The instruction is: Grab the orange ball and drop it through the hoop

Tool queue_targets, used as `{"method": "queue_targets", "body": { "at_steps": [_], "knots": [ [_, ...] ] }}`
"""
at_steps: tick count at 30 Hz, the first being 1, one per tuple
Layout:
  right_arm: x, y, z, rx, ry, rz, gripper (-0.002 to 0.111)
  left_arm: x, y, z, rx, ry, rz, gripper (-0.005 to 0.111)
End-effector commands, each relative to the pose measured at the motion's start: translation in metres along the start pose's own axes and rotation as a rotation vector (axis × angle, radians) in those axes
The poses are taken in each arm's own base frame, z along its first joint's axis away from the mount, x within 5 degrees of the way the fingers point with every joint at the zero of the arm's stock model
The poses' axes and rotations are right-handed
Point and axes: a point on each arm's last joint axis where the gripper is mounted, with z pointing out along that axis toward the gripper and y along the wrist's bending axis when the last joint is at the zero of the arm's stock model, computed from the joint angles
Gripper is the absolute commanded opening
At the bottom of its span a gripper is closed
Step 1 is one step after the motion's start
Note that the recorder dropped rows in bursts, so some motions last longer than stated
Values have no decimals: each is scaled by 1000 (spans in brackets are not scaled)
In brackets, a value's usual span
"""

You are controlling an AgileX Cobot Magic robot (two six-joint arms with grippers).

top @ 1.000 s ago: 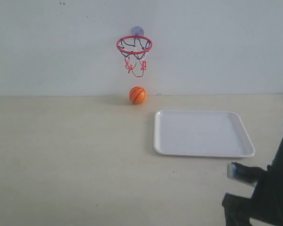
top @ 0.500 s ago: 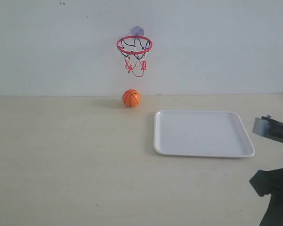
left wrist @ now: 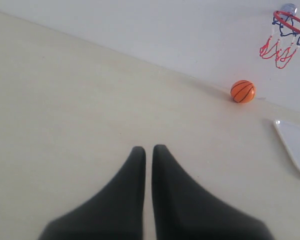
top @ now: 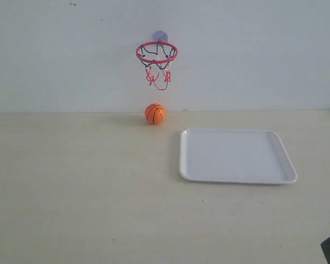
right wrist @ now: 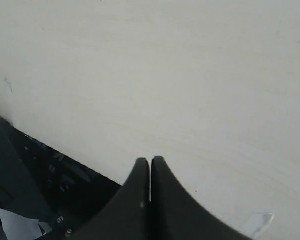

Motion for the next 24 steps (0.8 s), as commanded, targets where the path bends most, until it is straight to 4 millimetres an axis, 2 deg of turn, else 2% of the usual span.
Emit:
{"method": "queue_targets", "body": {
  "at_steps": [1, 7, 11, 14, 19, 24],
  "knots": [
    [5, 3, -5, -3, -24, -18, 0, -1, -1, 0, 12, -9, 3, 4],
    [3, 1, 0, -10, -66, -12, 0, -1, -1, 0, 12, -9, 3, 4],
    [2, -4, 12, -44, -266, -15, 0, -1, -1, 0, 12, -9, 3, 4],
    [18, -9, 19, -41, -384, -42, 0, -1, -1, 0, 12, -9, 3, 4],
    [57, -20, 31, 45, -519, -189, 0, -1, -1, 0, 12, -9, 3, 4],
    [73, -34, 27, 180, -807, -217, 0, -1, -1, 0, 12, -9, 3, 4]
  ]
}}
